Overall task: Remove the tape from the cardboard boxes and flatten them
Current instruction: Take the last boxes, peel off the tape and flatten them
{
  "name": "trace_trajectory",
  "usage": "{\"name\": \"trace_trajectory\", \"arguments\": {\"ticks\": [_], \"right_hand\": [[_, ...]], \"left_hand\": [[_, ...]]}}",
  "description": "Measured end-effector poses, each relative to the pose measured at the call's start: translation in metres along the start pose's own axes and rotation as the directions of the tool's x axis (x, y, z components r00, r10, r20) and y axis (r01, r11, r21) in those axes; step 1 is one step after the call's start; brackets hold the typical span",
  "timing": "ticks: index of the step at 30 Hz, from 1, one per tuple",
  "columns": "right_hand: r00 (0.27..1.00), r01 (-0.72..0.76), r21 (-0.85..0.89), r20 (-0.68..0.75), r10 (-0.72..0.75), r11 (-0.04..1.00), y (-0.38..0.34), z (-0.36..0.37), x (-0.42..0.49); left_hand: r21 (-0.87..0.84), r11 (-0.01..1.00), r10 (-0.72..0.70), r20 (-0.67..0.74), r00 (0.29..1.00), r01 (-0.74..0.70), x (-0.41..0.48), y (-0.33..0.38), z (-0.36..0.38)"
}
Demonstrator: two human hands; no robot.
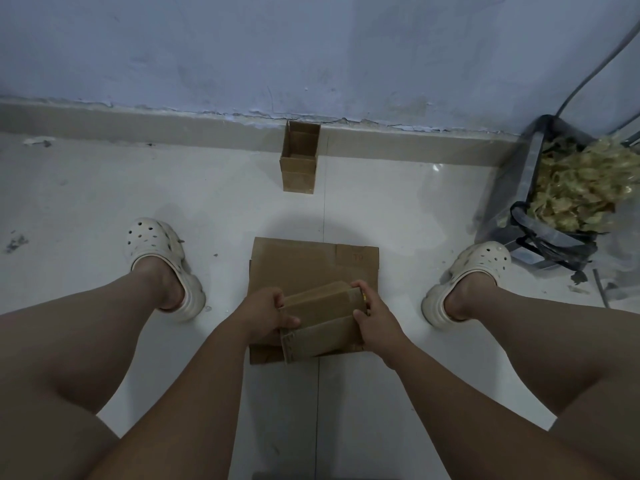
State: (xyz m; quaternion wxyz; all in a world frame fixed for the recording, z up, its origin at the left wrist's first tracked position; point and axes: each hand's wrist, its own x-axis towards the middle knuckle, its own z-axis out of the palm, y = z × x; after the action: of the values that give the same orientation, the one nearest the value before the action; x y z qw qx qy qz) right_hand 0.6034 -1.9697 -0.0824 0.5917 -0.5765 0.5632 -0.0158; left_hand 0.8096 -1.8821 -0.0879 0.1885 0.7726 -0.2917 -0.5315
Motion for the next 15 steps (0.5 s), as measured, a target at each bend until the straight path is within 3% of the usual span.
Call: {"name": "trace_trajectory", "arguments": {"ticks": [8,15], "right_hand": [[1.000,-0.002,0.024,-0.017,0.002,1.000,0.000,0.000,0.001],[0.999,0.029,0.005,-0.037,-0.029,1.000,-0.002,-0.001,-0.002]], "left_hand": [[0.054,0.998,0.019,-0.135,0.991,-0.011,-0.008,0.002,0.009],[0.099,0.995,0.036,-0.155,0.987,-0.021,-0.012,0.004,0.011]]}}
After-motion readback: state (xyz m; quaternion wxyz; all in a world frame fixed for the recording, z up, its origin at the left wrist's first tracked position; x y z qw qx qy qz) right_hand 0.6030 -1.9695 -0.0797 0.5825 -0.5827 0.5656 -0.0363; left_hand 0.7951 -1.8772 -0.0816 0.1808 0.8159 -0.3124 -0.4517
